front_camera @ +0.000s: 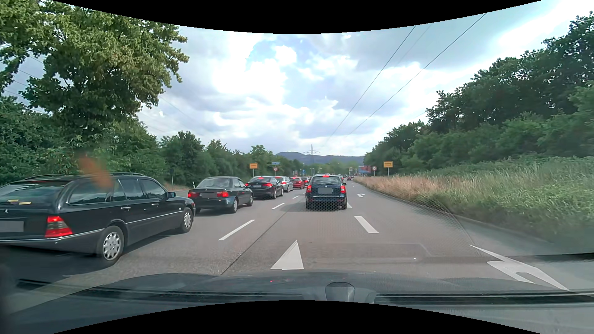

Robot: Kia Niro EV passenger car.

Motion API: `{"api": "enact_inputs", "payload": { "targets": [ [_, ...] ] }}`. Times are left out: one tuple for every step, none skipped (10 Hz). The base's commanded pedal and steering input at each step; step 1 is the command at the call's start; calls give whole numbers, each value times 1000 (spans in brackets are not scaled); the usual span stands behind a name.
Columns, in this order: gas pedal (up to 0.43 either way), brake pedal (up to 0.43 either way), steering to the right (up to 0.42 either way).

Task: Follow the waypoints while adhering to traffic rules and regulations

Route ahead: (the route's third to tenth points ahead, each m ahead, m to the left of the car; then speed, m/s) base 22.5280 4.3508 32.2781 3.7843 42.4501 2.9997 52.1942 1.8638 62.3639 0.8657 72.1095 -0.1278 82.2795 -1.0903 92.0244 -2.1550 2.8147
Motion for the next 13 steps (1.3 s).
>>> {"api": "enact_inputs", "payload": {
  "targets": [
    [0,0,7],
    [0,0,10],
    [0,0,15],
    [0,0,19],
    [0,18,20],
    [0,55,20],
    [0,85,20],
    [0,104,21],
    [0,116,22],
    [0,134,26],
    [0,146,28],
    [0,146,28],
    [0,146,26]
  ]
}}
